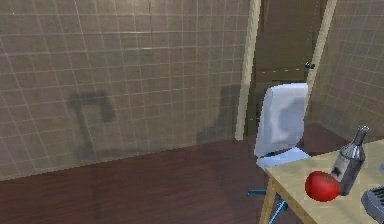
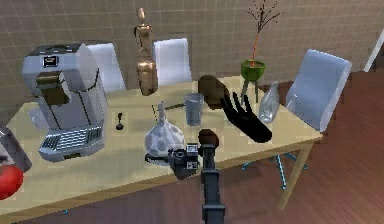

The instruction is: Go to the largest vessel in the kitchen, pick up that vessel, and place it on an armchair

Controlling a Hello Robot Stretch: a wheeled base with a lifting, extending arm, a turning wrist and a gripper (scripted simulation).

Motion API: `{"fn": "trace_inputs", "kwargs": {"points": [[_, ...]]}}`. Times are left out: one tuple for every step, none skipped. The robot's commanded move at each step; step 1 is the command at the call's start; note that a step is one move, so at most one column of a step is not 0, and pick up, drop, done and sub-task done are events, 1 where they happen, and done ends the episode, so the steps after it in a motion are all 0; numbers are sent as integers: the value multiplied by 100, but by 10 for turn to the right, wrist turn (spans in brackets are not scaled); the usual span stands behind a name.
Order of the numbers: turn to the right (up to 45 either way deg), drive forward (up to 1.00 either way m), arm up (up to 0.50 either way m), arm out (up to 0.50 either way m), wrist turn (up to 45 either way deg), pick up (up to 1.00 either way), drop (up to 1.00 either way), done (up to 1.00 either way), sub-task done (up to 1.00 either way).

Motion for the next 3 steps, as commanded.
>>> {"fn": "trace_inputs", "kwargs": {"points": [[0,0,10,0,0,0,0,0,0],[0,0,18,0,0,0,0,0,0],[0,0,0,0,-450,0,0,0,0]]}}
